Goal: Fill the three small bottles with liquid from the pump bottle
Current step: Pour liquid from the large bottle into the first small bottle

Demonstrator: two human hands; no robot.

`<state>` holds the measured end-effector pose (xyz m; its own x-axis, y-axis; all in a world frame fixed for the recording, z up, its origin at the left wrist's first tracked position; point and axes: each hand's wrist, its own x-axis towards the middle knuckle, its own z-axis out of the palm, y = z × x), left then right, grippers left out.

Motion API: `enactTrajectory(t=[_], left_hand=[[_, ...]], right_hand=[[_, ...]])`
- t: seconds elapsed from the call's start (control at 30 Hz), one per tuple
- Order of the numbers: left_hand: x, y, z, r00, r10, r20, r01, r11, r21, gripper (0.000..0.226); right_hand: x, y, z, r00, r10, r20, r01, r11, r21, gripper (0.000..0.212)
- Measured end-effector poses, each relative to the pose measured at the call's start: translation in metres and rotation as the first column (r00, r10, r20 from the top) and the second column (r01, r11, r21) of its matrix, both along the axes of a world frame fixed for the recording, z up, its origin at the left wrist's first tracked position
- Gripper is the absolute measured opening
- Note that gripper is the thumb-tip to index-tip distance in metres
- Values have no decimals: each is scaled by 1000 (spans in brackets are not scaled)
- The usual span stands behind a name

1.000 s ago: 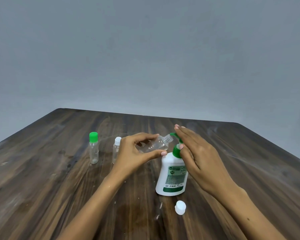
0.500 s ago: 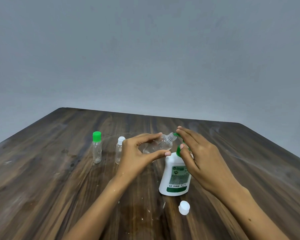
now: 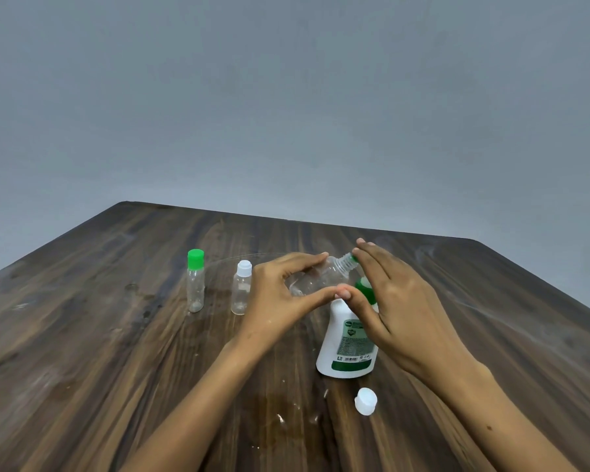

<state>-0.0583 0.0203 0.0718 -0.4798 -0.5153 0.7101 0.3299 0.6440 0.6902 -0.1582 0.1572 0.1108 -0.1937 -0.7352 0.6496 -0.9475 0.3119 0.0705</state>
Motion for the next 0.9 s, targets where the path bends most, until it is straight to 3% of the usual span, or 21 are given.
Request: enactTrajectory(t=[0.33, 0.7, 0.9], left_hand=[[0, -12, -5, 987, -92, 130, 93, 996, -3, 53], [2, -4, -7, 997, -45, 62, 40, 995, 92, 58], [3, -1, -8, 1000, -4, 14, 2, 994, 112, 51]], right_hand=[[-5, 4, -4, 992, 84, 91, -85, 996, 13, 92], [-2, -9, -25, 978, 127, 164, -85, 966, -245, 82], [-9, -4, -11, 981, 154, 121, -125, 969, -213, 85]])
